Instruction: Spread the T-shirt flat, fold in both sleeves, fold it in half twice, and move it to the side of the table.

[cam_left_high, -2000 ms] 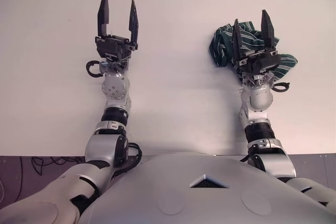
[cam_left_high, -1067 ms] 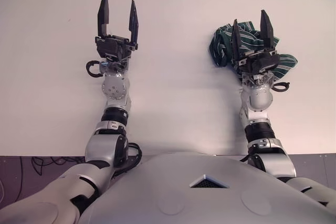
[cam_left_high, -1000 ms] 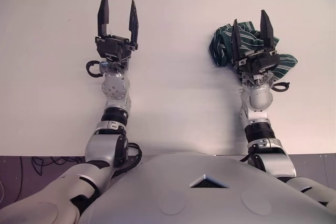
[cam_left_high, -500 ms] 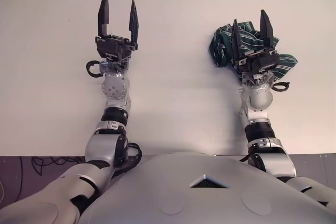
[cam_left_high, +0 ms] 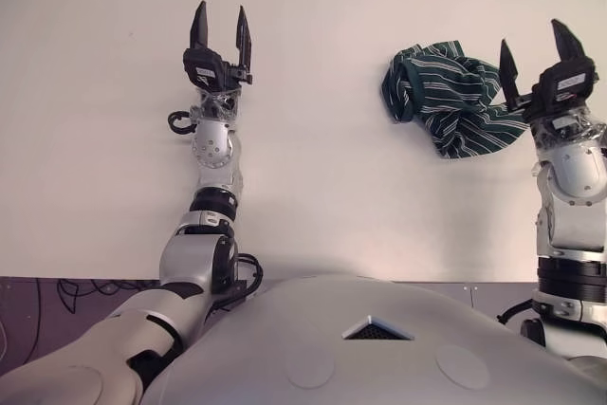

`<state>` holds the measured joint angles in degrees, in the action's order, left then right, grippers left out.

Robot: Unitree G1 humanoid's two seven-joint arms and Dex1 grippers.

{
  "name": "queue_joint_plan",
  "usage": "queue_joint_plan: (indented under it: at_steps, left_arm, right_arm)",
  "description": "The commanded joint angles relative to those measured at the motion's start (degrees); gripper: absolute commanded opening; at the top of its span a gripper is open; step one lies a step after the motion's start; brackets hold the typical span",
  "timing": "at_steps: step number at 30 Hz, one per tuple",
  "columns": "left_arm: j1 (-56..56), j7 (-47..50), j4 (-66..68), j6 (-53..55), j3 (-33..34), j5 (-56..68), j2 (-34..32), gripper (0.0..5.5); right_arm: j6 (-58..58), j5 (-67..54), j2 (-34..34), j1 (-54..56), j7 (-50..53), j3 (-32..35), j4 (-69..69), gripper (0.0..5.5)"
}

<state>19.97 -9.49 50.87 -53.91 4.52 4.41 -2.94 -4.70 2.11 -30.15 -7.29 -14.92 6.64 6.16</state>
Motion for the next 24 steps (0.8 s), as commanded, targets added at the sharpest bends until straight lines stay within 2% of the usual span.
queue_joint_plan:
  at_steps: [1, 4, 7, 11, 14, 17, 20, 24]
  left_arm:
    - [-0.73, -1.95, 1.72, 1.63, 0.04, 1.69, 2.07, 2.79]
    - [-0.5, -2.52, 2.02, 2.09, 0.22, 1.74, 2.12, 2.79]
    - [-0.56, -3.56, 1.89, 2.59, 0.05, 1.89, 2.46, 2.79]
    - [-1.21, -6.71, -0.12, 3.47, -0.37, 3.55, 3.14, 2.79]
    - [-3.79, -12.64, -6.25, 6.94, -3.04, 5.89, 3.71, 2.79]
    - [-8.67, -20.2, -16.2, 12.91, -9.12, 6.32, 2.65, 2.79]
    - [-15.1, -26.88, -28.39, 19.17, -16.17, 4.37, -1.23, 2.79]
    - [-19.45, -29.9, -36.77, 24.06, -20.99, -0.6, -6.3, 2.79]
  right_arm:
    - [3.85, 5.75, -1.75, 0.88, -1.86, -4.18, -5.69, 2.93]
    - [4.9, 9.84, -3.16, 1.31, -4.31, -7.74, -9.61, 2.93]
    - [5.0, 11.86, -6.53, -2.1, -10.26, -11.1, -6.88, 2.93]
    - [7.34, 4.72, -10.2, -9.66, -20.28, -11.4, 6.0, 2.93]
    - [11.66, -4.79, -9.57, -12.41, -25.03, -10.3, 16.88, 2.93]
    - [14.88, -12.3, -5.02, -8.97, -23.41, -7.11, 20.53, 2.93]
    - [15.83, -18.39, -2.19, -3.5, -19.79, -0.27, 18.91, 2.93]
    - [20.9, -29.13, -2.03, -1.46, -20.08, 5.69, 21.36, 2.93]
